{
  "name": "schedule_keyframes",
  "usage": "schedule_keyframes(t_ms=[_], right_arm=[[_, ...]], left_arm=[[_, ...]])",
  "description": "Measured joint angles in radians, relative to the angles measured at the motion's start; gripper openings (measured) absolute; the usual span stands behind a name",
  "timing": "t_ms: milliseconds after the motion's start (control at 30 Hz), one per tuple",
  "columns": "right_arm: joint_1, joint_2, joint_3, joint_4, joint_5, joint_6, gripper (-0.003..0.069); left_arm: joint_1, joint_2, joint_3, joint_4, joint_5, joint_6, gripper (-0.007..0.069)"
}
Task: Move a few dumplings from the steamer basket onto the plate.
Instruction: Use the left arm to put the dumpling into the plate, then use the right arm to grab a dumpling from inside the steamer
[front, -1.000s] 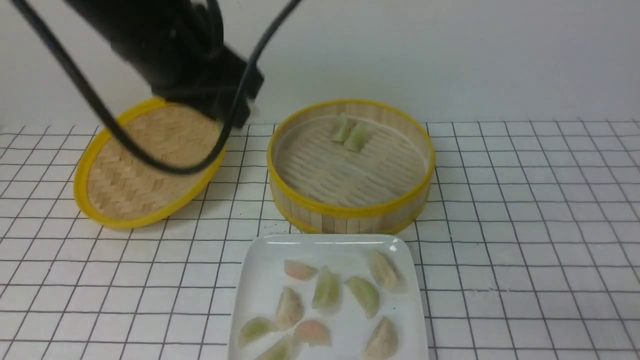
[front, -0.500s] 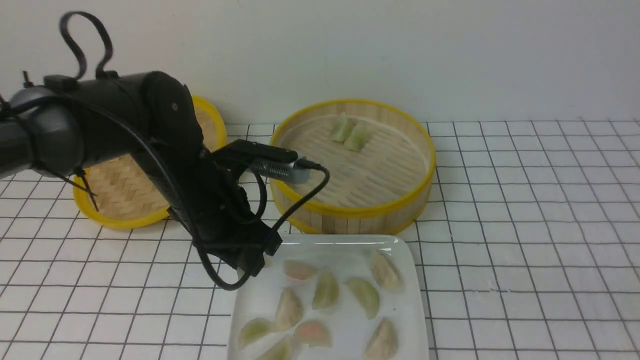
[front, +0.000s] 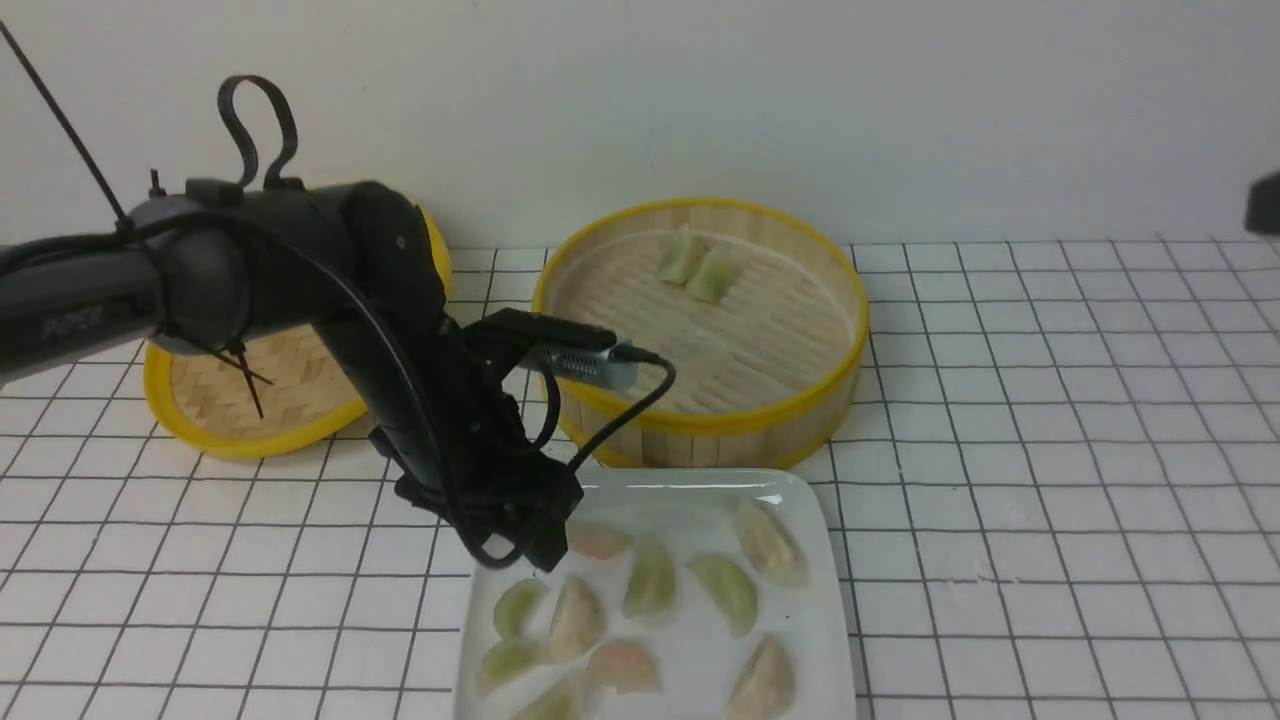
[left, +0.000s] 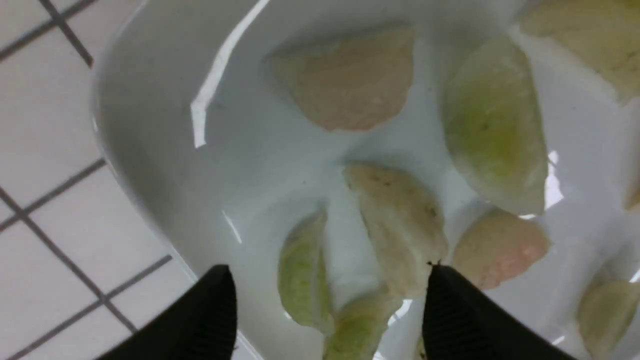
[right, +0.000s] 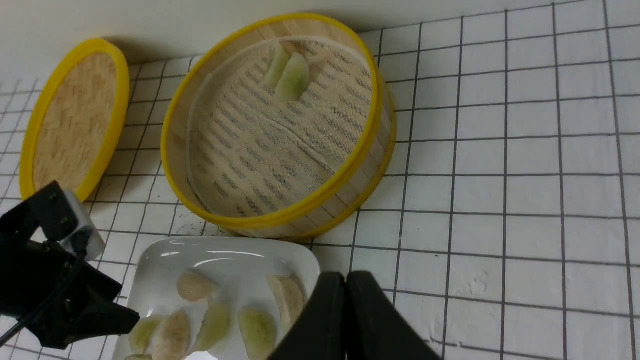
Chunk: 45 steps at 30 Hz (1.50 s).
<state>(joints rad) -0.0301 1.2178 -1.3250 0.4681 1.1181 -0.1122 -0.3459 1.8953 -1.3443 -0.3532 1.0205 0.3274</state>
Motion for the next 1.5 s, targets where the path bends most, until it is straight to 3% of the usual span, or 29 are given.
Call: schedule_keyframes(t_ms=[100, 200, 267, 333, 567, 733, 967, 1200, 1400, 1500], right_arm=[[0.045, 0.186, -0.176, -0.028, 0.078, 0.002, -0.001], [0.124, 0.398, -0.387, -0.086, 0.125, 0.023, -0.001], [0.176, 0.527, -0.516, -0.131, 0.133, 0.046, -0.0006], [0.223, 0.694, -0.688, -0.183, 0.134, 0.073, 0.0004], [0.302, 1.125, -1.147, -0.213, 0.134, 0.112, 0.0078], [0.344, 1.431, -1.522, -0.195, 0.138, 0.078, 0.0237], [0.361, 1.586, -1.607, -0.183, 0.142, 0.005, 0.0454], [0.364, 1.626, -1.609, -0.165, 0.123, -0.035, 0.0501], [0.367, 1.642, -1.613, -0.134, 0.081, -0.119, 0.0503], [0.367, 1.646, -1.616, -0.126, 0.078, -0.131, 0.0467]], left_arm=[[0.0, -0.002, -0.098, 0.001, 0.088, -0.043, 0.0379], [0.0, -0.027, -0.182, 0.001, 0.162, -0.071, 0.0234], [0.0, -0.068, -0.22, 0.005, 0.179, -0.082, 0.0093], [0.0, -0.123, -0.231, 0.018, 0.184, -0.085, 0.0022], [0.0, -0.302, -0.191, 0.125, 0.209, -0.138, -0.0006], [0.0, -0.432, -0.152, 0.254, 0.214, -0.206, -0.0006], [0.0, -0.547, -0.092, 0.309, 0.23, -0.223, -0.0006], [0.0, -0.558, -0.084, 0.308, 0.231, -0.223, -0.0006], [0.0, -0.558, -0.084, 0.308, 0.231, -0.223, -0.0006], [0.0, -0.558, -0.084, 0.308, 0.231, -0.223, -0.0006]])
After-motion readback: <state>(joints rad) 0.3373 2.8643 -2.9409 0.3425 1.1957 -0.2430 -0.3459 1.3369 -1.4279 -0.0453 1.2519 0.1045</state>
